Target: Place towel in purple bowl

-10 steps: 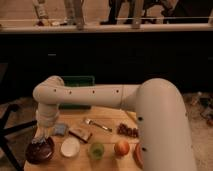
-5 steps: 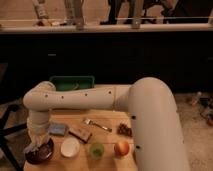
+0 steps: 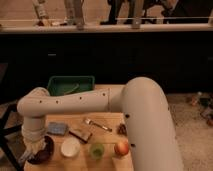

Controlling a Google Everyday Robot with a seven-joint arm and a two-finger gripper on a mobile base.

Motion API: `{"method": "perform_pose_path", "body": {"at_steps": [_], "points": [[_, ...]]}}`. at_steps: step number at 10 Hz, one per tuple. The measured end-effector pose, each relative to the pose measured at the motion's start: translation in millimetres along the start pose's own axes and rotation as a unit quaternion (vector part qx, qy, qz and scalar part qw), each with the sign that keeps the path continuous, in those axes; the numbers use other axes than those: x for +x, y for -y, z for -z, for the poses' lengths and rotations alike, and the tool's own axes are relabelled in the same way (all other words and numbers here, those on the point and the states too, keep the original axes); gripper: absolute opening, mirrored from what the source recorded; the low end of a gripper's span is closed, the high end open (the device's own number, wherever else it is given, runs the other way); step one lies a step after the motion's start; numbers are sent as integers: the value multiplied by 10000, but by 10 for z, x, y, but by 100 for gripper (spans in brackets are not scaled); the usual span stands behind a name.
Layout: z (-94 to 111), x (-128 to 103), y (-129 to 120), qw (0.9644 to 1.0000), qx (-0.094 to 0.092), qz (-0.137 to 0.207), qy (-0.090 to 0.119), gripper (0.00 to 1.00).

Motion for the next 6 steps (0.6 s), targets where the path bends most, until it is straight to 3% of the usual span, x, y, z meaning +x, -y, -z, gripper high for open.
{"method": "perform_pose_path", "body": {"at_steps": [3,6], "points": [[-132,-17,-28,9999,-130,-44,24,0],[-106,35,110,9998,-196,-49,-83,0]]}}
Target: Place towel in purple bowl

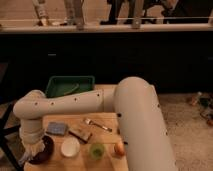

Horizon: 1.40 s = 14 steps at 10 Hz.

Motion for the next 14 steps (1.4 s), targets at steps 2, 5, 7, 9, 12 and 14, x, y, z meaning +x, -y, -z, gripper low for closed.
{"method": "perform_pose_path", "body": {"at_steps": [2,5,7,9,12,14], "points": [[40,32,117,9999,-80,37,-74,0],[57,119,107,9998,-177,-19,-108,0],[29,174,37,9997,-202,-90,-75,0],[10,214,-35,9996,-206,-163,-63,0],[1,208,-78,9996,-192,-188,-55,0],[7,224,-87,9996,-201,-213,-47,3]]}}
